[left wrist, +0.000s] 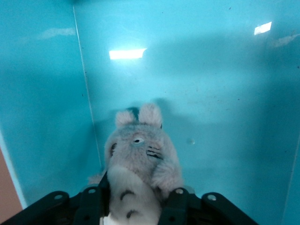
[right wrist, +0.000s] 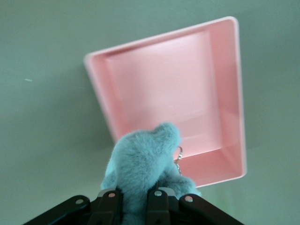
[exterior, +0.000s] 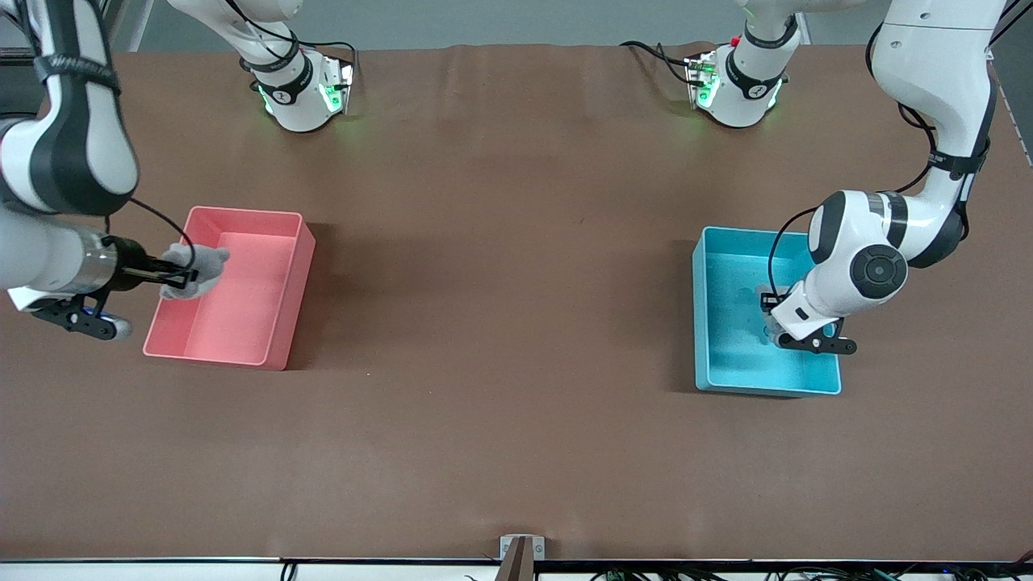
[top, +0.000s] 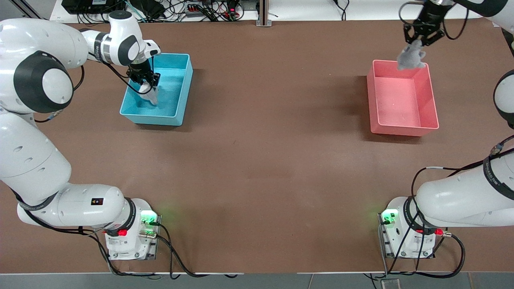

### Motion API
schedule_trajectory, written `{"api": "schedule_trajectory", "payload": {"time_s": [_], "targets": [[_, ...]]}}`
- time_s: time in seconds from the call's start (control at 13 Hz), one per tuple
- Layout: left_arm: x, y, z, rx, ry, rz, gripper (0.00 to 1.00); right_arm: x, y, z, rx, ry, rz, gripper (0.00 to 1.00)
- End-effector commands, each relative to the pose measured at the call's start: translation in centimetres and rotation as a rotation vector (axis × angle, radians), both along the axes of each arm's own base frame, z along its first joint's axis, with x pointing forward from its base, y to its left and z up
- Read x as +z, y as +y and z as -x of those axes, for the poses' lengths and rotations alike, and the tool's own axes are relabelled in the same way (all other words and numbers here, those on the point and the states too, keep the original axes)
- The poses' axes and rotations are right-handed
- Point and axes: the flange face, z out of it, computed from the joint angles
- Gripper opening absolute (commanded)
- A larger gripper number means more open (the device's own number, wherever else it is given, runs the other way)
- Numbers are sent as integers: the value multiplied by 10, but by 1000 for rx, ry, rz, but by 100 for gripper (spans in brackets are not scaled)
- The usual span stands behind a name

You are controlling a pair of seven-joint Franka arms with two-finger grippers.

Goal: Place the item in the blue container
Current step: 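Lift the second Totoro with the right gripper while the left gripper releases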

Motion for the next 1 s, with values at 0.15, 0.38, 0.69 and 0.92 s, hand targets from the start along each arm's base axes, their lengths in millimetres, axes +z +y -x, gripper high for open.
{"api": "schedule_trajectory", "payload": {"time_s": [0.15,0.38,0.69,0.92], "targets": [[9,-5,-3,-16,-19,-9,97,28,127,12,-124,-84,-7,1],[30,-8,-9,-23,-50,-9,99,25,232,34,-168,-161,-7,0],[93,-49,-28,-17,27,9,100,-42,344,65,-180,-169,4,0],[132,-102,-31,72,39,49,100,-86,383,70,-126,-206,-16,0]]}}
